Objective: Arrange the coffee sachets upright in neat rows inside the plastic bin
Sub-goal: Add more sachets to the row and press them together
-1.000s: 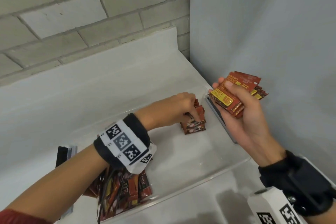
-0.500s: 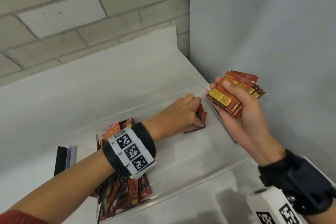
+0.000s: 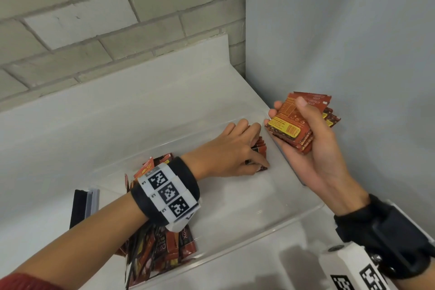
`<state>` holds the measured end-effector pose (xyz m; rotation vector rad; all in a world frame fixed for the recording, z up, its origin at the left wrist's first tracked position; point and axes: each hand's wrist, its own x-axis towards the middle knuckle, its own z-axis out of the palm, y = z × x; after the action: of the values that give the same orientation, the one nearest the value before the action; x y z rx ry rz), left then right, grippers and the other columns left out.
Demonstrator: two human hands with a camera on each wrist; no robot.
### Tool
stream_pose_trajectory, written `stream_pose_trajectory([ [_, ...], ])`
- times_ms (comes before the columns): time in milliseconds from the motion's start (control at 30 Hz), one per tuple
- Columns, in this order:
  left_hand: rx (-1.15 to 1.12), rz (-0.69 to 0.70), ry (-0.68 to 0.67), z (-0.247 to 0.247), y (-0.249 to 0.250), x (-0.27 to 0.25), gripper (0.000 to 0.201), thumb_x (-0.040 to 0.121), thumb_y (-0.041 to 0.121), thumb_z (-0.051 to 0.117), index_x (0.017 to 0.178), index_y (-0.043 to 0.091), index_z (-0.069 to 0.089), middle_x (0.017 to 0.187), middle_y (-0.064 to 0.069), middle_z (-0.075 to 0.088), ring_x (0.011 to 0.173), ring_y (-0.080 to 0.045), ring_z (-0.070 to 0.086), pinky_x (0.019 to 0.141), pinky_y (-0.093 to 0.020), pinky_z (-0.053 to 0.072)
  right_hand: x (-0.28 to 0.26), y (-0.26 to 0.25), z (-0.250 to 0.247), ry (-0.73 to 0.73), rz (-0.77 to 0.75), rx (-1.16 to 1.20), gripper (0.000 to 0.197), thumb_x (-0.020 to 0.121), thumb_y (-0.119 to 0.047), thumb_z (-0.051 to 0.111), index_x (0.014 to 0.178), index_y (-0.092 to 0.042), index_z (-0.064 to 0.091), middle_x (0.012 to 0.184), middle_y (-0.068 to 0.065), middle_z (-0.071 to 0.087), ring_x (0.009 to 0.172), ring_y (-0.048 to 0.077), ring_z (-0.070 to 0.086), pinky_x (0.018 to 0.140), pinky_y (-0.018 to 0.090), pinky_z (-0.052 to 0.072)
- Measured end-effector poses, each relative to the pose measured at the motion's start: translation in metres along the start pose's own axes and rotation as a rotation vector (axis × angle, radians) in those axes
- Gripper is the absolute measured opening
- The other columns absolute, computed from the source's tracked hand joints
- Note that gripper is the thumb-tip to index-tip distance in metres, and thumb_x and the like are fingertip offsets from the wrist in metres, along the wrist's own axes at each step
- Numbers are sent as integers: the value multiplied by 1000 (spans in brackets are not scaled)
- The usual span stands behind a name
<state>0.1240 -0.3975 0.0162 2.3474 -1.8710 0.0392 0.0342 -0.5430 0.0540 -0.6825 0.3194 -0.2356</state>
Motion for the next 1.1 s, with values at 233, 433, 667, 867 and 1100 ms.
stream_pose_trajectory([
  [233,-220,-52,167,-16,-10,3,27,89,14,44,105,7,65,94,-9,47,88,-14,30,79,-30,36,-2,-2,1,-76,48,40,21,81,-19,57,100,-9,62,99,13,71,92,24,69,94,36,53],
  [433,-562,-351,408,-50,0,5,28,101,29,39,115,12,57,104,6,59,95,-7,55,82,-21,45,-2,1,1,-137,82,-58,31,84,-19,57,112,-6,64,111,14,70,104,24,68,101,41,47],
  [667,-875,-367,399,-62,12,4,37,78,35,74,108,15,65,95,1,58,86,-6,56,79,-27,51,-4,3,4,-140,74,-156,49,86,-25,57,131,-5,54,122,16,66,114,30,63,98,42,50],
  [867,-1052,-435,432,-69,12,1,32,77,16,76,105,7,67,90,0,61,80,-10,53,76,-24,47,-7,1,5,-244,55,-126,42,81,-40,53,123,-35,55,121,6,67,107,29,67,73,46,58],
  [1100,-1080,-373,512,-84,6,-6,22,79,21,75,98,23,63,90,12,64,86,-26,54,80,-32,51,-7,1,3,-236,110,-117,52,75,-44,64,121,-20,59,111,8,69,96,21,68,64,35,56],
])
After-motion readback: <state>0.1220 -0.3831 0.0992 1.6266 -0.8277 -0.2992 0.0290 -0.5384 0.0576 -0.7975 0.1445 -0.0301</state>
